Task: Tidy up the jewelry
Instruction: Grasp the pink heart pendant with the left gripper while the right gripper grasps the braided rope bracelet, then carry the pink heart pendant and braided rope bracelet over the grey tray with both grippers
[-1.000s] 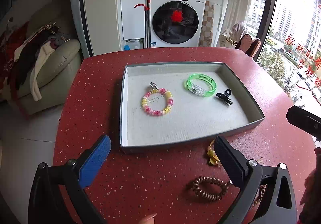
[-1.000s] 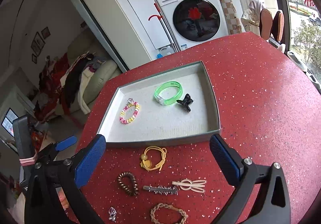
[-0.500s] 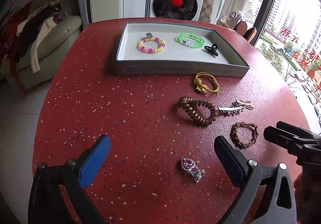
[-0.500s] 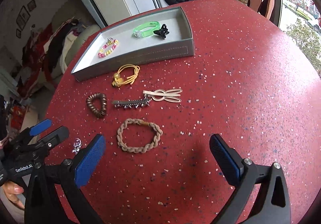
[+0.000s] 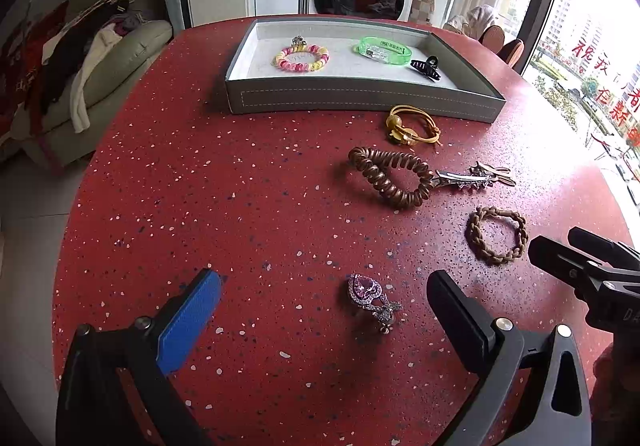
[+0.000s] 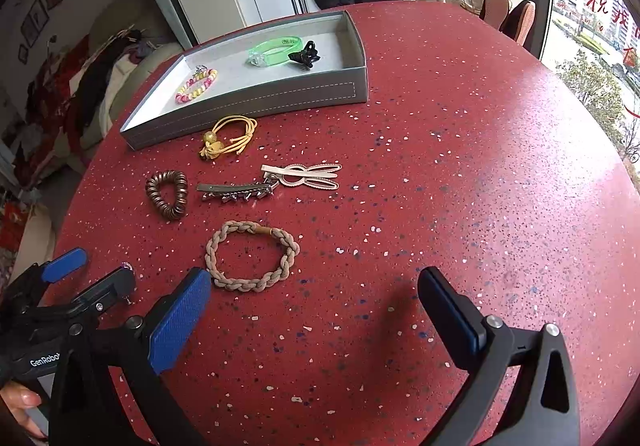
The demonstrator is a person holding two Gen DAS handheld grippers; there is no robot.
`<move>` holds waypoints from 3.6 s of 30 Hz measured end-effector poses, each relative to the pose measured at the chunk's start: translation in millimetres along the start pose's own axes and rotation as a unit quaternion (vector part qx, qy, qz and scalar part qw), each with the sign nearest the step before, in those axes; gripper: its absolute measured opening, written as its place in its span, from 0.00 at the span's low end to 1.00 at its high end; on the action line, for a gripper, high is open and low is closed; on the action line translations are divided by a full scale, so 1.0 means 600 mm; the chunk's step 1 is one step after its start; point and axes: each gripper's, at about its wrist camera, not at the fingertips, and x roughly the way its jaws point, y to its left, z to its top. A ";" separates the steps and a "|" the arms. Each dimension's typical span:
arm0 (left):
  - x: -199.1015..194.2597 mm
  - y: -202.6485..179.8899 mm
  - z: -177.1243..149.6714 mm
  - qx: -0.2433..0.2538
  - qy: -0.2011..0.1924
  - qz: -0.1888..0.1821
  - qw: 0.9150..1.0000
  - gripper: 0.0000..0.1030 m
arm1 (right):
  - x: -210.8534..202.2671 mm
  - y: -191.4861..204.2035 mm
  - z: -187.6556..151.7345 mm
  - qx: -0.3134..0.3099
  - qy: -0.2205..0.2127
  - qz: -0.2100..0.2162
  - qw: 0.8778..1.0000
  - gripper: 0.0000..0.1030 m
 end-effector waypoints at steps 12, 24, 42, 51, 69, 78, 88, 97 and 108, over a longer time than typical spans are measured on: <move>0.001 -0.016 -0.001 0.019 -0.003 0.004 1.000 1.00 | 0.023 0.009 0.016 -0.020 0.003 -0.026 0.999 0.92; 0.014 -0.020 -0.009 0.033 0.009 0.015 0.999 0.96 | 0.025 0.032 0.006 -0.080 -0.005 -0.062 0.995 0.75; -0.001 -0.035 -0.011 0.064 -0.002 -0.007 0.998 0.40 | 0.021 0.059 0.007 -0.115 -0.006 -0.039 0.993 0.27; -0.008 -0.018 -0.011 0.048 0.006 -0.037 0.998 0.35 | 0.012 0.045 0.006 -0.076 -0.011 -0.011 0.997 0.09; -0.035 -0.011 0.028 0.039 -0.022 -0.020 0.999 0.35 | -0.021 0.018 0.040 -0.027 -0.032 0.038 0.998 0.09; -0.039 -0.005 0.051 0.037 -0.031 -0.020 0.999 0.35 | -0.027 0.023 0.064 -0.027 -0.040 0.053 0.997 0.09; -0.039 0.001 0.097 0.040 -0.044 -0.016 0.998 0.35 | -0.033 0.027 0.118 -0.034 -0.054 0.063 0.996 0.09; -0.035 0.023 0.179 0.033 -0.062 -0.012 0.997 0.35 | -0.017 0.035 0.206 -0.039 -0.065 0.074 0.994 0.09; 0.024 0.036 0.311 0.018 -0.073 -0.008 0.997 0.35 | 0.076 0.044 0.299 -0.015 -0.031 0.077 0.996 0.09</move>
